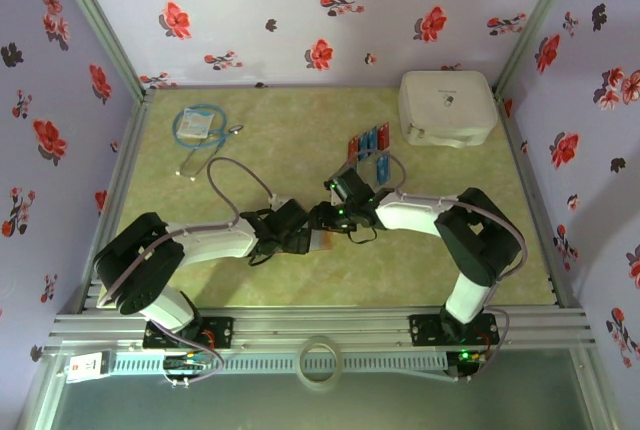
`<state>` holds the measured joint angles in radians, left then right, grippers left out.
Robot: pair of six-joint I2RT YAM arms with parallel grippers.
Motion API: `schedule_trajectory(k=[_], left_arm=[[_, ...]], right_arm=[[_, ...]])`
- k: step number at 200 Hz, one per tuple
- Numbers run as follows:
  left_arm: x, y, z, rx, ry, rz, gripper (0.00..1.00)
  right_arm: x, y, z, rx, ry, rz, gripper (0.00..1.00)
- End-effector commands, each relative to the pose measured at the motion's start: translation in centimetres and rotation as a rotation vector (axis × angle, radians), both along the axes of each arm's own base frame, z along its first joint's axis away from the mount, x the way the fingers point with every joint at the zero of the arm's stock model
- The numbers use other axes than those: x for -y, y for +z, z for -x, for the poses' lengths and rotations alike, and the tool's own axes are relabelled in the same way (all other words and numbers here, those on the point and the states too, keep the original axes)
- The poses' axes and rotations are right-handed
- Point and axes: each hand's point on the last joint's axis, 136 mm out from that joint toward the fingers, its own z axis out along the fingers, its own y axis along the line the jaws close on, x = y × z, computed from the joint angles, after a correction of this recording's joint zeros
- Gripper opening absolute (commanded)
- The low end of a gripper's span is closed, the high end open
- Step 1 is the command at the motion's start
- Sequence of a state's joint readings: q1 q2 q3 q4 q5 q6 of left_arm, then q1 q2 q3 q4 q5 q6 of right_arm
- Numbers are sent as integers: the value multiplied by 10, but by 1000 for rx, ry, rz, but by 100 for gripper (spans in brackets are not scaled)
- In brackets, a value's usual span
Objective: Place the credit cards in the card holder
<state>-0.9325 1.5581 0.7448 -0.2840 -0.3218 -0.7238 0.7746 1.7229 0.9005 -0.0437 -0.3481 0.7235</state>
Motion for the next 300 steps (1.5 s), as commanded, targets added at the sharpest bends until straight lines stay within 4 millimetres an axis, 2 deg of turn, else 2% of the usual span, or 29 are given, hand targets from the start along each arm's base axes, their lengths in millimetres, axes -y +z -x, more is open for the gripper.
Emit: schedule_trajectory(k=[1, 45, 221, 300], left_arm=[[-11, -7, 3, 0, 15, -53, 100], [-12, -7, 4, 0, 16, -51, 100], [-11, -4, 2, 4, 15, -54, 100], [-11, -4, 2, 4, 16, -56, 100]], right_arm=[[-5, -7, 7, -16, 4, 2, 43], [-7, -15, 8, -35, 6, 8, 43], [6, -14, 16, -28, -16, 16, 42], [6, -17, 18, -39, -15, 13, 41]])
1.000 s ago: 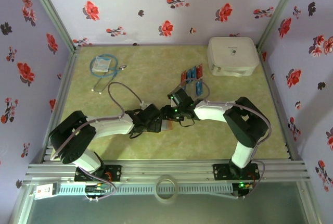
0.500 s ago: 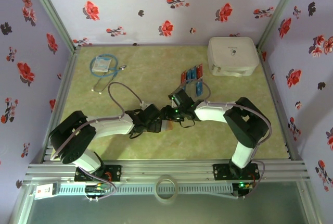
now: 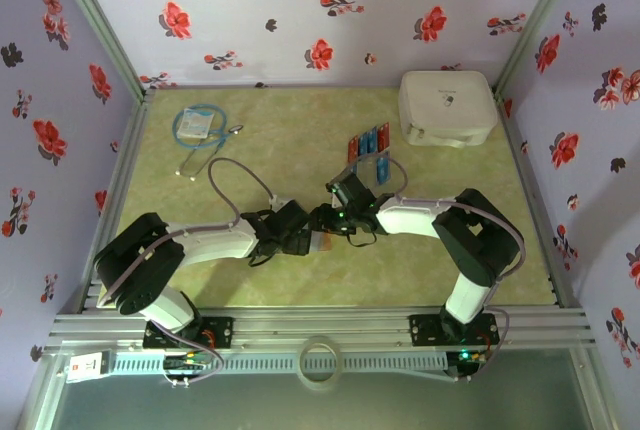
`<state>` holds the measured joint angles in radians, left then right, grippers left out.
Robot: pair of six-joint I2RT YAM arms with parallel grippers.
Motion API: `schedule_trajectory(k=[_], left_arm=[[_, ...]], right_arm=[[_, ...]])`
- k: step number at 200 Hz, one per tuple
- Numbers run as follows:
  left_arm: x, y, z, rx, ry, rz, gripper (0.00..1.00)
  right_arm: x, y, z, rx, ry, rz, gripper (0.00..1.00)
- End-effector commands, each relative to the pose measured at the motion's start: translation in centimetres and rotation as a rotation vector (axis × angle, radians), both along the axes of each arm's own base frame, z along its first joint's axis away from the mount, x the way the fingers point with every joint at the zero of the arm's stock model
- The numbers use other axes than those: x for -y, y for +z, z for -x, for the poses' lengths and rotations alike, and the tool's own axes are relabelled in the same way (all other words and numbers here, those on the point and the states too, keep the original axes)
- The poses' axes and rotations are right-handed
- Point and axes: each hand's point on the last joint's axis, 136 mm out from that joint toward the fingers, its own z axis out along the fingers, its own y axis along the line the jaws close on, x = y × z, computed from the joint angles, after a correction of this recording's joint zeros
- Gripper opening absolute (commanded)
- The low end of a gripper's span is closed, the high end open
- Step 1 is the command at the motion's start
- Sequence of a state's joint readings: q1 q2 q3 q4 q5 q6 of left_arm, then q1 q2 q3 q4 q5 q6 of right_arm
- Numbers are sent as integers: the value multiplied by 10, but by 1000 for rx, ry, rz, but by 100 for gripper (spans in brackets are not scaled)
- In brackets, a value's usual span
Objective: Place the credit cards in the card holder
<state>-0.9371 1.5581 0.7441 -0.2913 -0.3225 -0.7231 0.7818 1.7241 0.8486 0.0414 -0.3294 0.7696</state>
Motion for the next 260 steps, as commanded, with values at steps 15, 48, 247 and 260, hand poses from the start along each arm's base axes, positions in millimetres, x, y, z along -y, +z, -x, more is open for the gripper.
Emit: schedule_trajectory(k=[15, 48, 247, 260], left_arm=[[-10, -3, 0, 9, 22, -47, 100], [-9, 3, -4, 26, 27, -53, 100], [-42, 54, -15, 165, 93, -23, 100], [-44, 52, -14, 164, 94, -25, 100]], right_arm=[[5, -10, 18, -48, 26, 30, 40], [2, -14, 20, -66, 27, 16, 40], [-14, -5, 16, -85, 42, -49, 43], [-16, -3, 15, -86, 44, -57, 43]])
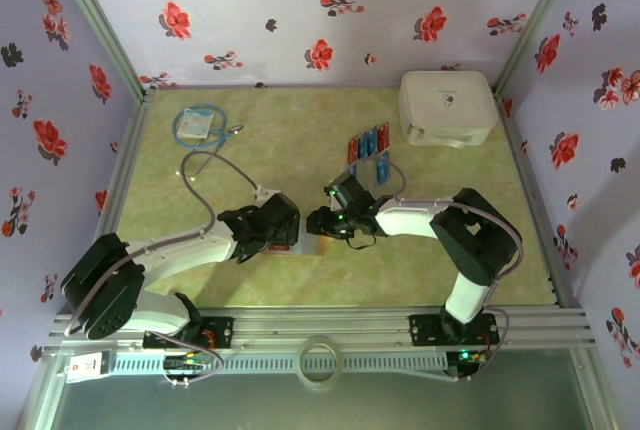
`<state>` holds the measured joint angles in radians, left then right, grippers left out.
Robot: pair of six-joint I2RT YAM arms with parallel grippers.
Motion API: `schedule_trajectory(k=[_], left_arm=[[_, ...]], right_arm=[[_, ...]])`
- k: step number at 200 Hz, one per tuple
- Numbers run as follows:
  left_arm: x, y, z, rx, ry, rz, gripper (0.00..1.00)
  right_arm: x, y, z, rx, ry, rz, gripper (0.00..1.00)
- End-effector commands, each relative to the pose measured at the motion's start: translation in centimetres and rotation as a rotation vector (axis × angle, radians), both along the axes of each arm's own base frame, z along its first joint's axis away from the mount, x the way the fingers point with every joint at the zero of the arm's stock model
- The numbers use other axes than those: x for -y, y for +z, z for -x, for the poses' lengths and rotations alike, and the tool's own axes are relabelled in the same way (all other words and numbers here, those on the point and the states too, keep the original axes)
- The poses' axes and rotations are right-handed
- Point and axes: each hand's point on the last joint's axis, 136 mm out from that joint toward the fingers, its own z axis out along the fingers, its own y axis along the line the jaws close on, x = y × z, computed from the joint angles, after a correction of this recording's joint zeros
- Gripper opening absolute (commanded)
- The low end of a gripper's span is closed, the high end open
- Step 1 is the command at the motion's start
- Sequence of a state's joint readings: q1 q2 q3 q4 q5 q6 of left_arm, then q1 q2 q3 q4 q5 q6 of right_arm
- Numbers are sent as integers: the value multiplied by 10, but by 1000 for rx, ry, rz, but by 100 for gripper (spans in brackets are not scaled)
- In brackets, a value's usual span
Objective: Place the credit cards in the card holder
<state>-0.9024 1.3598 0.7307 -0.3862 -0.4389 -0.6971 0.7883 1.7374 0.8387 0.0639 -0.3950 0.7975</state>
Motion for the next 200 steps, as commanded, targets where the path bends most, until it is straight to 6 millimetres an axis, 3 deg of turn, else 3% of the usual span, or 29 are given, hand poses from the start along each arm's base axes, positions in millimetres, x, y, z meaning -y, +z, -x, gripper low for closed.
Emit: schedule_trajectory(k=[1, 138, 200], left_arm=[[-13, 1, -1, 23, 35, -17, 100], [-29, -11, 7, 8, 51, -32, 100], [-14, -19, 11, -22, -14, 29, 100]], right_arm=[[-9, -1, 3, -31, 17, -17, 43], [-34, 17, -9, -36, 28, -72, 42], [-14, 17, -13, 21, 10, 30, 40]])
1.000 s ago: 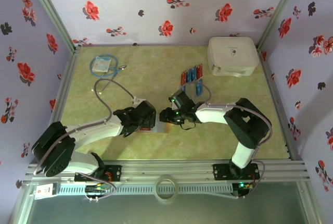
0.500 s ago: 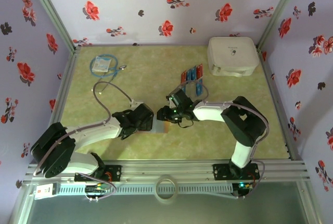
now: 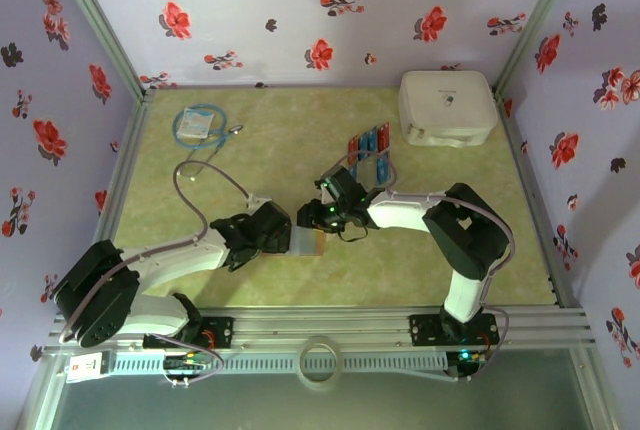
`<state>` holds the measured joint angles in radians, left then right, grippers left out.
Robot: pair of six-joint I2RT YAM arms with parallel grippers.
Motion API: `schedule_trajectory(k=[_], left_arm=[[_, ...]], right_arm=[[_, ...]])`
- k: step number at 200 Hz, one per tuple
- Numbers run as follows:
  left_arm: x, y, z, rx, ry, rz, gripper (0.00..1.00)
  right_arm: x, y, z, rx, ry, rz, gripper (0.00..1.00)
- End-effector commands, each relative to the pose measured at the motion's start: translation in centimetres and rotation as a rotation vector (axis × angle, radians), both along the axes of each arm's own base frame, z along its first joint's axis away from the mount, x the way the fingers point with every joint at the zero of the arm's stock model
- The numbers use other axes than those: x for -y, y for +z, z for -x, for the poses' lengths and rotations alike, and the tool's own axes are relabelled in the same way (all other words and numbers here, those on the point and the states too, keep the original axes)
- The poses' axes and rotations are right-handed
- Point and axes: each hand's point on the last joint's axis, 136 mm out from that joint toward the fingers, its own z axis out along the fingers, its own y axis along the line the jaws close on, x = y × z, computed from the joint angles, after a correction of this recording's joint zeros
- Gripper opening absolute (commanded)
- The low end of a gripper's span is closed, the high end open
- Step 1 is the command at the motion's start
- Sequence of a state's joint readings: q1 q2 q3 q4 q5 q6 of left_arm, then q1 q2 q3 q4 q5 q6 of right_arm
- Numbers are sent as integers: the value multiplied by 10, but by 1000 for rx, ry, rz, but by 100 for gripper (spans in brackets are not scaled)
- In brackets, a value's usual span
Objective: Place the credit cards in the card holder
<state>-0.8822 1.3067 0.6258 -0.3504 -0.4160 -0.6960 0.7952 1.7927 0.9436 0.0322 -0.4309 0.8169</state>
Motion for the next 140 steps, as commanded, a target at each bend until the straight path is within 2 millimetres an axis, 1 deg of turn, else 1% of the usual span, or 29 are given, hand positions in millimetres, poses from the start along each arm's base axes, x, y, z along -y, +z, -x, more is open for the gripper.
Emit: schedule_trajectory(k=[1, 42, 65, 110, 140], left_arm=[[6, -1, -2, 4, -23, 30, 100], [17, 2, -10, 26, -44, 45, 100], [25, 2, -17, 29, -56, 39, 100], [33, -7, -24, 12, -68, 9, 100], [27, -12, -24, 5, -49, -14, 100]], right_arm=[[9, 5, -3, 43, -6, 66, 40], [29, 8, -6, 77, -52, 109, 38], [36, 9, -5, 82, -69, 112, 38], [40, 7, 0, 75, -70, 103, 36], [36, 6, 4, 59, -55, 75, 36]])
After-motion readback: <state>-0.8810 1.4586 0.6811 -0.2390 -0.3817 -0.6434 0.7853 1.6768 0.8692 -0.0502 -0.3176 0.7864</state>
